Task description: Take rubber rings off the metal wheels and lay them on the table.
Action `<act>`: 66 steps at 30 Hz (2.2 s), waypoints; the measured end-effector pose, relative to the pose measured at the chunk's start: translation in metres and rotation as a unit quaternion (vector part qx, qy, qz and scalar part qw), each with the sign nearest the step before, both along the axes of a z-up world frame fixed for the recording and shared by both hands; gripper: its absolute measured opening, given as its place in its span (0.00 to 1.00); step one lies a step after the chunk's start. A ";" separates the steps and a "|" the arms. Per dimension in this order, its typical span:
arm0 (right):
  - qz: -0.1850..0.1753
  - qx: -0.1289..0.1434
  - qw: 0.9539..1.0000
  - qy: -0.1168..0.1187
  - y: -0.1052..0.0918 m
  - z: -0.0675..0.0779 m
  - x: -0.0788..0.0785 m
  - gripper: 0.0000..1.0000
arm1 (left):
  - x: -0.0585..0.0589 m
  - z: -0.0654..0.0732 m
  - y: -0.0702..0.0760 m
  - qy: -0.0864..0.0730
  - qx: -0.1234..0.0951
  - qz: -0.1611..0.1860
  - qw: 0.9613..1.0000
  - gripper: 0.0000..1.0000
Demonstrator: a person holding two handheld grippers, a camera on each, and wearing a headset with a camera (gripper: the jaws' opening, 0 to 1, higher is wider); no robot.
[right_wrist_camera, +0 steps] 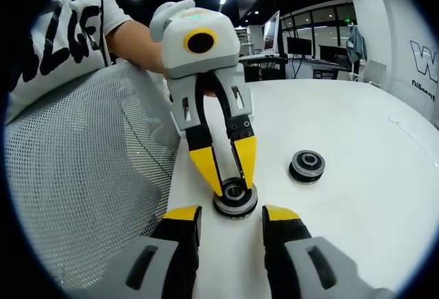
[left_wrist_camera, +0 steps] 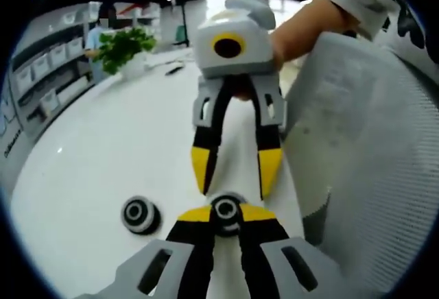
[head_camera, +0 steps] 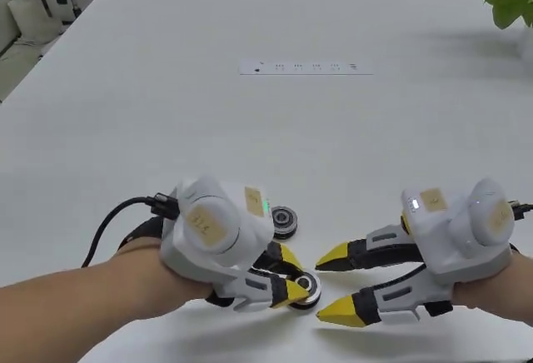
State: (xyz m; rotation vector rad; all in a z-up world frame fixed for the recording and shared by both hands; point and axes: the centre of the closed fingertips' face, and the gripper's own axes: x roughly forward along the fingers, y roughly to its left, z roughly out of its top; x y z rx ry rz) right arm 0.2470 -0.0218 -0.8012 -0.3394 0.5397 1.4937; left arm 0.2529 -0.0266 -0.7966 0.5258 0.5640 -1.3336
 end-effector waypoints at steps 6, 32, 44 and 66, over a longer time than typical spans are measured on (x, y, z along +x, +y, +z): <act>-0.001 0.000 1.000 0.001 0.006 -0.001 0.000 0.31 | 0.000 0.000 0.004 0.000 0.008 0.006 1.000 0.13; -0.039 -0.016 0.999 0.026 0.014 -0.006 0.005 0.23 | 0.003 0.000 0.013 0.004 0.015 0.063 0.998 0.12; -0.049 -0.036 0.998 0.029 0.004 -0.008 0.007 0.08 | 0.004 0.000 0.012 0.007 0.010 0.076 0.997 0.12; -0.113 -0.011 0.986 0.118 -0.002 -0.002 0.013 0.00 | 0.003 0.000 0.012 0.000 0.017 0.085 0.996 0.12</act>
